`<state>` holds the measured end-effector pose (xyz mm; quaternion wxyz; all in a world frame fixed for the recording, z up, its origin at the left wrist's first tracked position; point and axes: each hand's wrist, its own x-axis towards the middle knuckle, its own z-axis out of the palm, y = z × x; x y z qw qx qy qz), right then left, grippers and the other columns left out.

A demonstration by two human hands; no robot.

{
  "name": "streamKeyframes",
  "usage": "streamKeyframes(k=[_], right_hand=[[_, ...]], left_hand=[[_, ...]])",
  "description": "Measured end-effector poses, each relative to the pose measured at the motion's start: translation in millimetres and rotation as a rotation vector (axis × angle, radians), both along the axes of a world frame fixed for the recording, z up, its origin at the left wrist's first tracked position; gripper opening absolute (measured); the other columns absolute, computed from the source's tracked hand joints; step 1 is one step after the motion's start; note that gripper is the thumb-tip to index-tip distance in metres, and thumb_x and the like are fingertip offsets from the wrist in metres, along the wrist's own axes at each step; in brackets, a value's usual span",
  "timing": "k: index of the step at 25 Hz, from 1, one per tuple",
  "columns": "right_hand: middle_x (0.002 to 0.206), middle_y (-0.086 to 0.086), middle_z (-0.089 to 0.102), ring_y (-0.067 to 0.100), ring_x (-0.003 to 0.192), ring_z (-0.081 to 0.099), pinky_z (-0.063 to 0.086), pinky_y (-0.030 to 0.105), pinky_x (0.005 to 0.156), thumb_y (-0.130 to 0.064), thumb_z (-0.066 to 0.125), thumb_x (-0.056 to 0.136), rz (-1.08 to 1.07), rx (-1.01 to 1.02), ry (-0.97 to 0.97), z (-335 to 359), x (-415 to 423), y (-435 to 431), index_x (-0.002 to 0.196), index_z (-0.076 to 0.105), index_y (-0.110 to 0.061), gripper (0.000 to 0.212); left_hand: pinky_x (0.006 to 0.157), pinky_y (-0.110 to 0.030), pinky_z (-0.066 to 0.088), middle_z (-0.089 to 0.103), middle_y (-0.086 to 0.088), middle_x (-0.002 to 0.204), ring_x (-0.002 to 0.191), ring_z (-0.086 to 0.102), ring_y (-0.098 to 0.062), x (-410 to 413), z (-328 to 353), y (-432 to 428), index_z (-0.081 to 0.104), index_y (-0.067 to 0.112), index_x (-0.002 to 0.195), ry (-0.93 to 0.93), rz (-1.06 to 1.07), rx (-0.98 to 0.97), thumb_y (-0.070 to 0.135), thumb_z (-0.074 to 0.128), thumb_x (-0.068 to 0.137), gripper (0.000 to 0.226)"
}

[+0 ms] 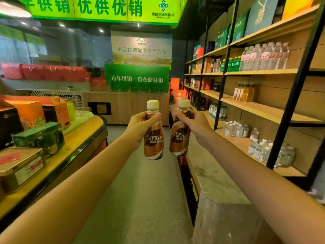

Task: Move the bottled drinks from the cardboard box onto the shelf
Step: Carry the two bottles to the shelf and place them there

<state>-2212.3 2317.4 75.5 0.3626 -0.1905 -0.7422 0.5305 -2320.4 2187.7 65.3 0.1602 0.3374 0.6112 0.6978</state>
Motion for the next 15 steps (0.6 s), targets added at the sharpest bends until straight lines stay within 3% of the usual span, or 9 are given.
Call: streamKeyframes(k=[2,5,10,15], right_hand=[[0.096,-0.004,0.063,0.015,0.097,0.058,0.044,0.029,0.086,-0.027,0.061,0.088,-0.012,-0.026,-0.008,-5.4,-39.4,42.4,0.096,0.058,-0.020,0.011],[0.112,0.004,0.066,0.021,0.108,0.060,0.046,0.034,0.091,-0.028,0.062,0.088,-0.054,-0.022,-0.009,-15.8,-102.4,108.7,0.114,0.062,-0.010,0.032],[0.117,0.006,0.064,0.022,0.112,0.057,0.044,0.035,0.094,-0.028,0.061,0.088,-0.116,-0.007,-0.002,-15.6,-206.7,215.4,0.117,0.062,-0.011,0.033],[0.110,0.004,0.065,0.019,0.102,0.058,0.043,0.026,0.079,-0.026,0.058,0.091,-0.235,-0.025,0.000,-3.0,-275.9,318.7,0.117,0.061,-0.008,0.033]], left_hand=[[0.083,-0.033,0.046,0.066,0.000,0.093,0.090,0.062,-0.016,-41.2,-3.6,41.2,0.061,0.016,0.100,-0.014,-0.006,-0.003,0.023,0.061,0.088,0.014],[0.086,-0.035,0.047,0.066,-0.001,0.093,0.091,0.062,-0.018,-107.9,-10.2,105.3,0.061,0.016,0.098,-0.004,-0.027,-0.009,0.022,0.061,0.088,0.013],[0.065,-0.024,0.045,0.065,0.002,0.089,0.082,0.061,-0.011,-225.1,-2.3,221.0,0.061,0.018,0.094,0.046,-0.133,-0.026,0.021,0.061,0.088,0.007],[0.065,-0.027,0.046,0.066,-0.003,0.090,0.084,0.063,-0.018,-308.5,9.4,349.3,0.062,0.017,0.094,0.073,-0.264,-0.055,0.022,0.062,0.087,0.008]])
